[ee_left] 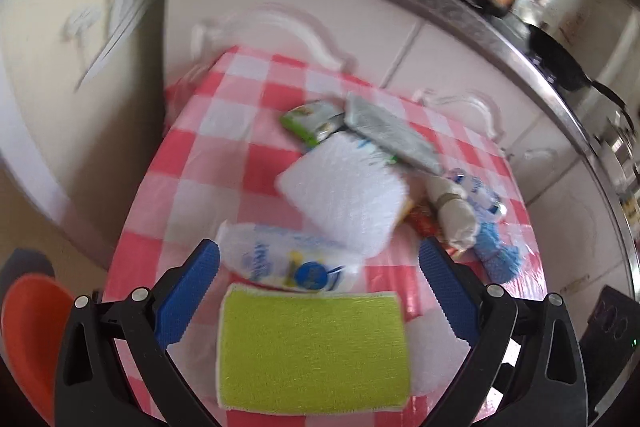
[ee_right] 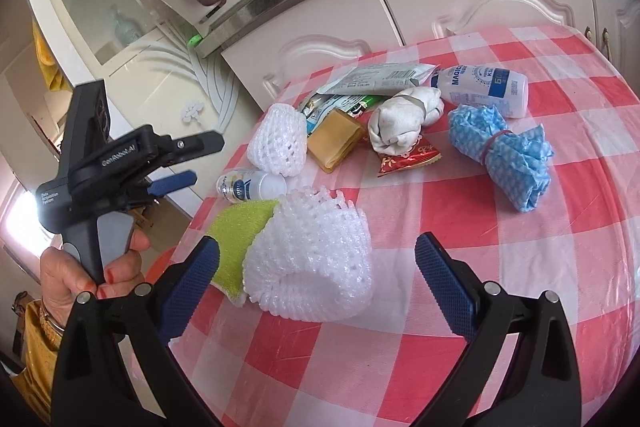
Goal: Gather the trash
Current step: 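Grasp the white MAGICDAY bottle with the left gripper while the right gripper approaches the white foam net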
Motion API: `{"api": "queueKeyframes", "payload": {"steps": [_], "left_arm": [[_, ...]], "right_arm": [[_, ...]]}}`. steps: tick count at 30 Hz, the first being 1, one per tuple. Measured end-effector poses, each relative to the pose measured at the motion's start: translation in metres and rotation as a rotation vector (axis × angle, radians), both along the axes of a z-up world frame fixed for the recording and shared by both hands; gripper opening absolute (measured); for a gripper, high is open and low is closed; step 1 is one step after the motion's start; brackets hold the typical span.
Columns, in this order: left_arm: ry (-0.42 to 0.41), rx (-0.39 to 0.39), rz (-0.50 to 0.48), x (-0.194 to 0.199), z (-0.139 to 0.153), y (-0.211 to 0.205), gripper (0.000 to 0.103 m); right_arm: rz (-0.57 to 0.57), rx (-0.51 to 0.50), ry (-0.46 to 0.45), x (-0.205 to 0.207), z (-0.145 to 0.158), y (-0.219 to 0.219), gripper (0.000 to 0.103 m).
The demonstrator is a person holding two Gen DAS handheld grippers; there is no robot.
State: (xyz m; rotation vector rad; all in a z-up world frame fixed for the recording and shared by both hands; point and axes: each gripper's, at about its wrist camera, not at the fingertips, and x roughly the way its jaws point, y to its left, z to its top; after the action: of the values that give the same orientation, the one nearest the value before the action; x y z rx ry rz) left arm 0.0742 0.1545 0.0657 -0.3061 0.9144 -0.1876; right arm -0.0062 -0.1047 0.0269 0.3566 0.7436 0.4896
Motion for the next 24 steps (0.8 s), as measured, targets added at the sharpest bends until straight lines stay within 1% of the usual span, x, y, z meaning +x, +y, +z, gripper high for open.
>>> {"api": "queueKeyframes", "payload": {"steps": [2,3,5,6,8,11,13,15,16,17,20,22,24], "left_arm": [[0.042,-0.029,0.079,0.0,-0.013,0.014,0.098],[0.065,-0.062,0.115,0.001,-0.021,0.021,0.098],[0.093,-0.114,0.138,0.003,-0.03,0.026,0.098],[0.104,-0.122,0.133,0.006,-0.033,0.025,0.098],[0.122,-0.096,0.135,0.01,-0.038,0.019,0.097],[0.13,-0.108,0.151,0.019,-0.043,0.016,0.096],[0.131,-0.097,0.162,0.025,-0.046,0.015,0.095],[0.139,-0.106,0.153,0.03,-0.048,0.012,0.089],[0.135,-0.087,0.157,0.032,-0.047,0.01,0.082],[0.132,-0.082,0.15,0.034,-0.047,0.007,0.077],[0.126,-0.089,0.141,0.035,-0.047,0.003,0.07],[0.118,-0.101,0.123,0.034,-0.046,-0.001,0.062],[0.109,-0.101,0.113,0.034,-0.046,-0.005,0.059]], "right_arm": [[-0.001,-0.001,0.003,0.0,-0.003,0.001,0.099],[-0.002,-0.003,0.013,0.001,-0.006,0.001,0.099],[0.003,-0.005,0.023,0.002,-0.01,0.002,0.099],[0.004,-0.009,0.026,0.003,-0.012,0.003,0.099],[0.005,-0.011,0.033,0.004,-0.015,0.004,0.099],[0.005,-0.012,0.029,0.004,-0.016,0.003,0.099],[0.002,-0.022,0.023,0.004,-0.015,0.003,0.099],[0.005,-0.023,0.022,0.004,-0.016,0.003,0.099],[0.007,-0.022,0.023,0.005,-0.016,0.003,0.099],[0.009,-0.021,0.024,0.006,-0.017,0.003,0.099],[0.018,-0.021,0.026,0.009,-0.018,0.006,0.099],[0.024,-0.027,0.022,0.011,-0.018,0.01,0.099],[0.028,-0.037,0.016,0.011,-0.018,0.014,0.099]]}}
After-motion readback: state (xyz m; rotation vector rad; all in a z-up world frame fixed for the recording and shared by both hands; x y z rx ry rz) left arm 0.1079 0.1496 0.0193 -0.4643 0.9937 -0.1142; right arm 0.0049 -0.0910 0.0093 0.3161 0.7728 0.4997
